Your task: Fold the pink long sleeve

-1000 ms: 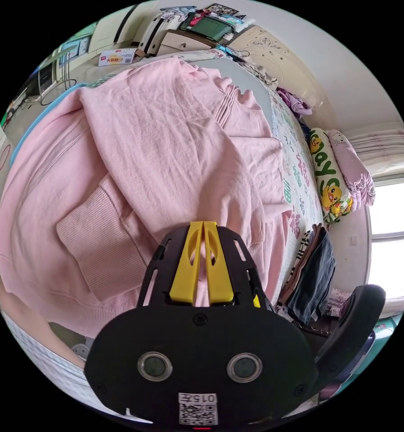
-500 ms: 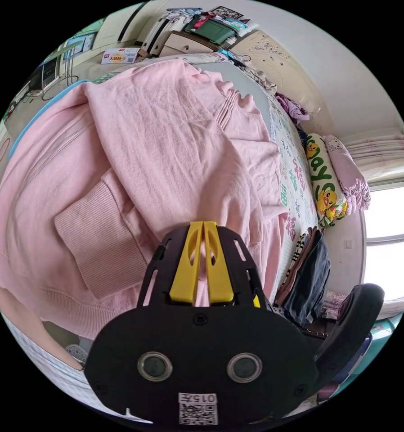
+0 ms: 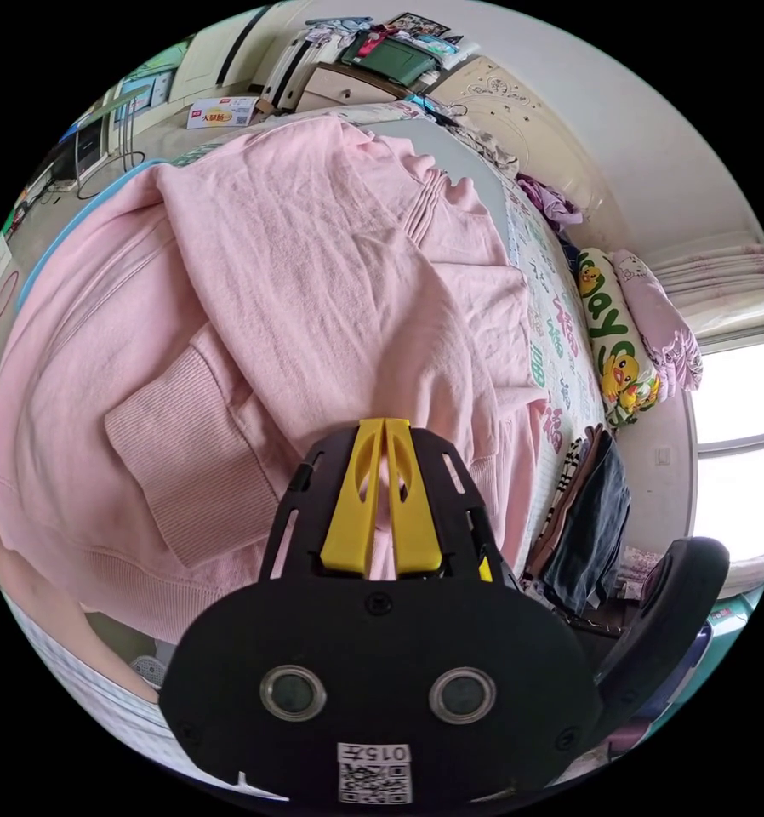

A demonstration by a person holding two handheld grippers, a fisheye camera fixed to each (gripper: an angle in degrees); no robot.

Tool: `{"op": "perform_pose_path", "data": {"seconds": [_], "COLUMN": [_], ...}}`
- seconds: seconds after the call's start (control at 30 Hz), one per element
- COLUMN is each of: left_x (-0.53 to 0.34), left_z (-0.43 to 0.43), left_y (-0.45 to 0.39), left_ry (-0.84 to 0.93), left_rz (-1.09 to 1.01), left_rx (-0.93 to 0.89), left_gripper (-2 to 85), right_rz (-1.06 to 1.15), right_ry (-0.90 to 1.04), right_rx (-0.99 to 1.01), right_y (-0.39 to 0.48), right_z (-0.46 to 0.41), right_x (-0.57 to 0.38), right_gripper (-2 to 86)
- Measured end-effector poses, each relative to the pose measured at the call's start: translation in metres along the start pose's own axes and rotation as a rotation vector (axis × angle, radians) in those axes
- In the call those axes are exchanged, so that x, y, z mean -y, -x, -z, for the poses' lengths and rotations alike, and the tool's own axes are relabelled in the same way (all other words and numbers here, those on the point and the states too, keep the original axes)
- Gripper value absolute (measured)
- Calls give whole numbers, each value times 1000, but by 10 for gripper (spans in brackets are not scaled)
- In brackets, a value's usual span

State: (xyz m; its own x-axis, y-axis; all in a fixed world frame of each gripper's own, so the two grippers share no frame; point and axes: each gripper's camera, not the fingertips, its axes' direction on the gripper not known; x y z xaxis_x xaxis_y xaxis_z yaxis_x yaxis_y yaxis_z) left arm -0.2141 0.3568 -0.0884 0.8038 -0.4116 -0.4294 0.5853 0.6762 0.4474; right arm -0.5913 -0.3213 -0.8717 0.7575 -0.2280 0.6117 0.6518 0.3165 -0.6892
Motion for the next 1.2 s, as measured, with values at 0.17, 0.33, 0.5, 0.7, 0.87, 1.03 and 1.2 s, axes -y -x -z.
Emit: {"op": "perform_pose_path", "data": {"seconds": [0.17, 0.33, 0.5, 0.7, 0.87, 1.03, 1.2], "left_x": [-2, -2, -2, -1, 0, 2, 5], "left_z": [1, 1, 2, 2, 1, 0, -2], "left_y": [0, -2, -2, -4, -7, -10, -17], "left_ry": [-7, -6, -7, -6, -5, -4, -2], "left_rz": [2, 1, 4, 9, 9, 12, 14], "left_rx": [-3, -1, -12, -18, -26, -31, -31], "left_gripper": [-8, -8, -8, -8, -8, -8, -8], "right_rz": [4, 3, 5, 6, 7, 8, 7], "right_ry": [-5, -5, -8, -7, -9, -8, -5], "right_rx": [1, 2, -5, -9, -15, -20, -20], "right_y": [1, 3, 7, 11, 15, 18, 19], "right_z": [-5, -12, -21, -35, -52, -71, -92], "right_x": [-3, -5, -8, -11, -15, -19, -24], "right_gripper": [-2, -1, 0, -1, -1, -1, -1]}}
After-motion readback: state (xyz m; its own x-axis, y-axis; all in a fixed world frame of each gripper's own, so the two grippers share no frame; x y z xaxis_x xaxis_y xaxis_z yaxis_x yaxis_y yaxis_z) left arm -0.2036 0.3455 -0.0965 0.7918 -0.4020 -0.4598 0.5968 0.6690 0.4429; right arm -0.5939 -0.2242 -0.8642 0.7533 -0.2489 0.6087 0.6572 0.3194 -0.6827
